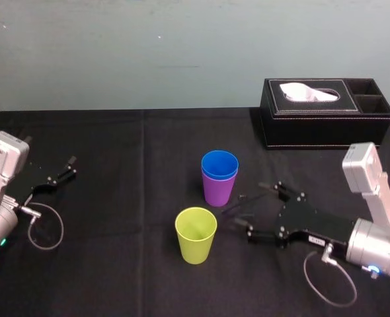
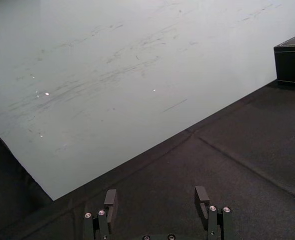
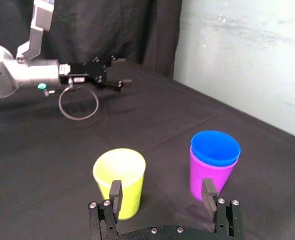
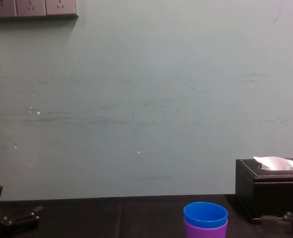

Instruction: Stack the three plastic cups sequentially using one hand.

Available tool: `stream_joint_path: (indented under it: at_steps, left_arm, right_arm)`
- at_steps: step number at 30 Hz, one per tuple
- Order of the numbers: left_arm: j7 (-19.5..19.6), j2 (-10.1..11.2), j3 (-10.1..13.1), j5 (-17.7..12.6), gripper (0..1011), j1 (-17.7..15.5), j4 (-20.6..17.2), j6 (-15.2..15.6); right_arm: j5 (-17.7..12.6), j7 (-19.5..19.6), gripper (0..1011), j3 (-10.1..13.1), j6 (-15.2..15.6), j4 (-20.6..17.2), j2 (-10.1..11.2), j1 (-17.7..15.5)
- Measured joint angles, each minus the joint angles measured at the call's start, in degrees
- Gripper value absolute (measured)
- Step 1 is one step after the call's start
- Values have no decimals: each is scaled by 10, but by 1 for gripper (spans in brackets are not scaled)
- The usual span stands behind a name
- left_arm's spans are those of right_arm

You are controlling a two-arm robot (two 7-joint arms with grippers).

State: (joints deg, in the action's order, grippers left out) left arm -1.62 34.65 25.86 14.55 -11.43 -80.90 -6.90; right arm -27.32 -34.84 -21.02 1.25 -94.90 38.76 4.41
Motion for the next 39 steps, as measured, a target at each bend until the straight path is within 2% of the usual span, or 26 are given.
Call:
stream_joint_path:
  at_steps: [5, 11, 23, 39]
  left_arm:
    - [0, 0, 0, 0, 1010, 0, 0, 0]
    - [0, 0, 0, 0, 1010, 0, 0, 0]
    - [0, 0, 0, 0, 1010, 0, 0, 0]
    - [0, 0, 0, 0, 1010, 0, 0, 0]
  right_arm:
    - [2, -3, 1003, -8, -9, 3, 4, -7]
    - [21, -3, 1003, -25, -20, 14, 3, -9]
    - [46, -1, 1003, -45, -21, 25, -10, 3]
    - [56, -11, 1003, -70, -8, 47, -30, 30]
